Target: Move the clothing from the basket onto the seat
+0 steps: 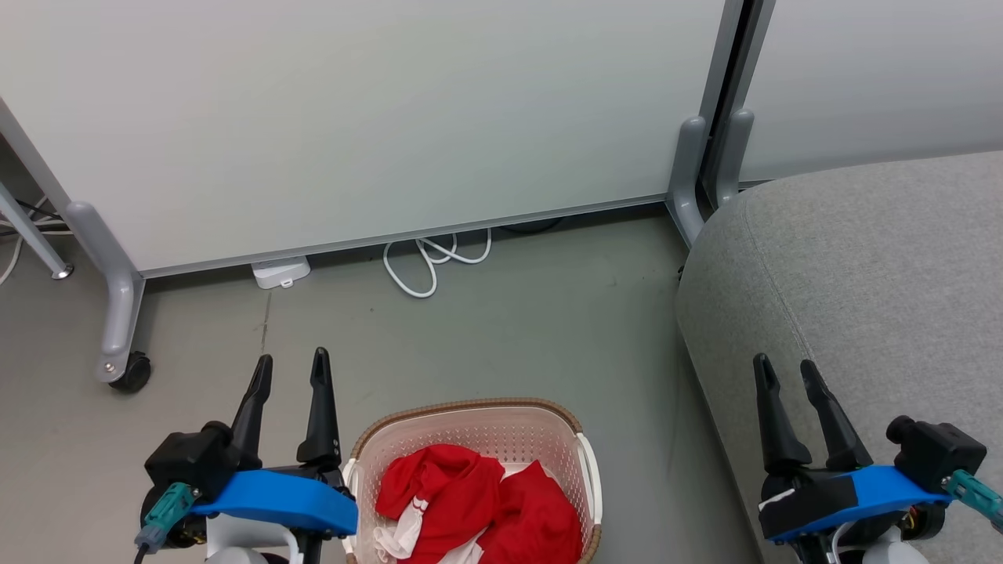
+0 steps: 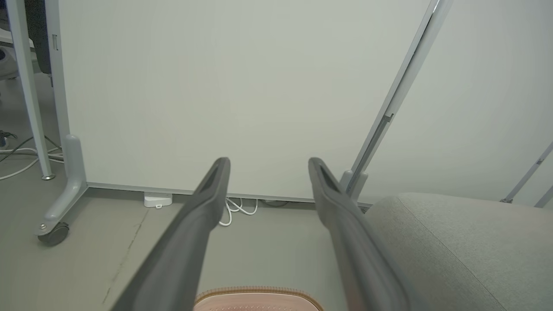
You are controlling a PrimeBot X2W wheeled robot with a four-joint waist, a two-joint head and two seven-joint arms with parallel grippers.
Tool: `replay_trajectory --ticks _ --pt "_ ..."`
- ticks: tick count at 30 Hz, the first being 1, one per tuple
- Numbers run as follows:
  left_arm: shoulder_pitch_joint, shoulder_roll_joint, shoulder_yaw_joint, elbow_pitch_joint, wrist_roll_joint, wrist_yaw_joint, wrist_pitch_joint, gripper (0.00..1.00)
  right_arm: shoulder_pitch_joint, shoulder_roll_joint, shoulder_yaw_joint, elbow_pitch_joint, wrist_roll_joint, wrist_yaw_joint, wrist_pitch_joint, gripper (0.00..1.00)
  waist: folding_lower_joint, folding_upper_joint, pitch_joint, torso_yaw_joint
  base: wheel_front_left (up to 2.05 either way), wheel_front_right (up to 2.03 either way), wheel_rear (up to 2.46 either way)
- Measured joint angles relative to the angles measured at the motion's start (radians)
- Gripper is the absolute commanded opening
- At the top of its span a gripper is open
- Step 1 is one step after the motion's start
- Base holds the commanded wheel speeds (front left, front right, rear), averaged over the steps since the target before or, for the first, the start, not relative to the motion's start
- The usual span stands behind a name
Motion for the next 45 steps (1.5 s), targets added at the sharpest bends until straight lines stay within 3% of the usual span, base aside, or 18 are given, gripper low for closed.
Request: replay_trajectory --ticks 26,45 --pt "-0.009 -0.001 -0.024 0.033 0.212 -0.021 -0.056 1.0 0.0 -0.002 0.024 0.012 -0.224 0.0 -0.058 1.0 0.0 0.0 -0.001 0.002 0.0 0.0 0.0" --pt "-0.012 -0.003 -0.032 0.098 0.284 -0.032 -0.086 1.0 0.0 -0.003 0.035 0.026 -0.335 0.001 -0.088 1.0 0.0 0.0 -0.008 0.004 0.0 0.0 0.0"
